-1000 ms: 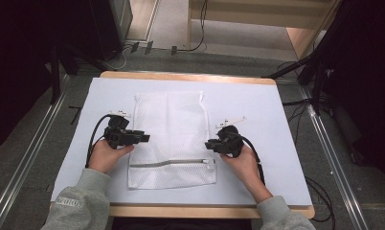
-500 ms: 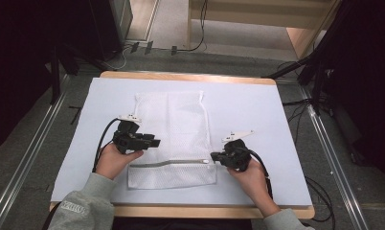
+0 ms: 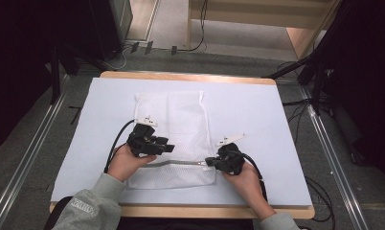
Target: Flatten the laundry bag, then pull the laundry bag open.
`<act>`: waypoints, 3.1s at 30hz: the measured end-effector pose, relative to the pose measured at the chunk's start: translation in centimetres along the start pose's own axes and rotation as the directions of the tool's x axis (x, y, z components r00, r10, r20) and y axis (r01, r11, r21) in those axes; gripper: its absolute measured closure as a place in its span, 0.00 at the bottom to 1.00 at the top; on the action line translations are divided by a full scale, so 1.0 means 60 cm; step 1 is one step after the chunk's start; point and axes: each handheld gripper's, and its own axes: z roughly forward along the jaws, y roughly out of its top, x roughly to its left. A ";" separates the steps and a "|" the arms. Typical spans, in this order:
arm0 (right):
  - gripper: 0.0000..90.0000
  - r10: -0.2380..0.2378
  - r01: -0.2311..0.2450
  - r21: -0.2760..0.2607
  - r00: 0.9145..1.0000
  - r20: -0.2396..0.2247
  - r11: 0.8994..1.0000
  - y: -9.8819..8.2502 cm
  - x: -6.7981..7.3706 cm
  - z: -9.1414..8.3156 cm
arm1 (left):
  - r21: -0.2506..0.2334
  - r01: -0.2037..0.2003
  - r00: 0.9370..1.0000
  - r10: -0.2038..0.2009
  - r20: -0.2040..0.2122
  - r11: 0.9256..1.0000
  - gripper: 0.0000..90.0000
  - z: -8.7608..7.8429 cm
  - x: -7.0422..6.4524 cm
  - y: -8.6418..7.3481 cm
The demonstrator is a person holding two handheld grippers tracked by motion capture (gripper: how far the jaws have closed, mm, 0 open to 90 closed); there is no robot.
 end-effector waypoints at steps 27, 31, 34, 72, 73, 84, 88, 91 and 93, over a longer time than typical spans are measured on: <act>1.00 0.033 -0.031 0.017 0.996 -0.087 0.999 0.001 -0.003 0.006 | 0.027 -0.029 0.999 0.028 0.029 0.999 0.60 0.022 -0.012 0.003; 1.00 0.004 -0.004 0.009 0.995 -0.095 1.000 0.002 0.013 0.008 | 0.025 -0.033 0.999 0.032 0.039 0.999 0.60 0.026 -0.018 0.003; 1.00 -0.016 0.014 -0.013 0.996 -0.083 1.000 0.007 0.018 0.011 | 0.032 -0.040 0.997 0.038 0.061 0.999 0.60 0.034 -0.025 0.003; 1.00 -0.079 0.080 -0.043 0.997 0.015 0.996 -0.019 0.005 -0.001 | 0.200 0.014 0.986 -0.047 0.161 0.980 0.86 0.130 -0.050 0.000; 1.00 -0.079 0.080 -0.043 0.997 0.015 0.996 -0.019 0.005 -0.001 | 0.202 0.022 0.985 -0.056 0.164 0.979 0.86 0.129 -0.047 -0.001; 1.00 -0.078 0.078 -0.041 0.997 0.013 0.996 -0.019 0.004 -0.001 | 0.184 0.012 0.983 -0.046 0.180 0.983 0.84 0.137 -0.057 -0.001; 1.00 -0.078 0.078 -0.041 0.997 0.013 0.996 -0.019 0.004 -0.001 | 0.189 0.009 0.981 -0.045 0.189 0.982 0.84 0.137 -0.058 -0.002; 1.00 -0.082 0.082 -0.042 0.997 0.013 0.996 -0.019 0.003 -0.001 | 0.193 -0.004 0.982 -0.033 0.188 0.981 0.84 0.133 -0.061 -0.001; 1.00 -0.078 0.079 -0.041 0.997 0.013 0.996 -0.019 0.004 -0.001 | 0.197 -0.015 0.982 -0.023 0.185 0.980 0.84 0.132 -0.062 -0.002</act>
